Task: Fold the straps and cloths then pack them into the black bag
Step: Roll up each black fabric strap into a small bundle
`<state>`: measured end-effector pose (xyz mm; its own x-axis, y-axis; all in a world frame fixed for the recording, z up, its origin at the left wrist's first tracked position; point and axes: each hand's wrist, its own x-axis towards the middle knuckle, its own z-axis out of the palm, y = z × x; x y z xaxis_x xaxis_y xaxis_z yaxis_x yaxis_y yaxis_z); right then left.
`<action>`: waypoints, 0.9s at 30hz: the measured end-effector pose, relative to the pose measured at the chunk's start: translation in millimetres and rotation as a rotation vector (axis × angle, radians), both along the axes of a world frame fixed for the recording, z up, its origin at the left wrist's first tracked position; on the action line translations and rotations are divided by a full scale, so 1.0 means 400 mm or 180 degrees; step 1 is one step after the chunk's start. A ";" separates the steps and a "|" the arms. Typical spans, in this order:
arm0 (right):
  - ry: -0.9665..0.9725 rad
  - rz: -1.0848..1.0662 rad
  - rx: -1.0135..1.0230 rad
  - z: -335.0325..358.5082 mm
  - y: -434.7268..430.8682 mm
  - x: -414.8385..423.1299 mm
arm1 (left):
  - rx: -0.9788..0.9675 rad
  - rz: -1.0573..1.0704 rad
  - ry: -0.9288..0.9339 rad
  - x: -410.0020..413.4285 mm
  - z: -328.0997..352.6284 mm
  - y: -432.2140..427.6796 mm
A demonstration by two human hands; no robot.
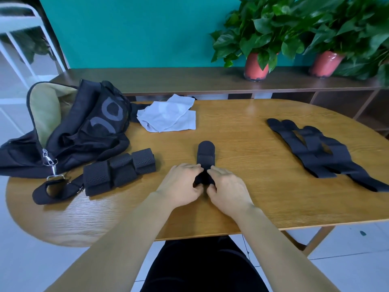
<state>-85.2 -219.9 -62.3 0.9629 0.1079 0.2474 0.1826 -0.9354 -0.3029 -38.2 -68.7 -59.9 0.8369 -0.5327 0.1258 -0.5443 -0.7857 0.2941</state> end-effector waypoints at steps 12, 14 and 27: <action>0.0019 -0.0370 0.0697 0.027 0.016 -0.060 | -0.1291 0.0319 0.0608 -0.085 0.018 0.038; 0.0022 -0.0650 0.1045 0.022 0.023 -0.051 | -0.1626 0.0414 0.0680 -0.091 0.006 0.030; 0.0029 -0.1330 0.0843 0.008 0.053 0.021 | -0.1290 0.1183 0.0415 -0.019 -0.019 -0.031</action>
<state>-76.7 -198.5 -59.2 0.9127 -0.3533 0.2054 -0.1953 -0.8187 -0.5400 -45.7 -81.0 -67.4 0.9813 -0.1298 0.1421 -0.1916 -0.7277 0.6585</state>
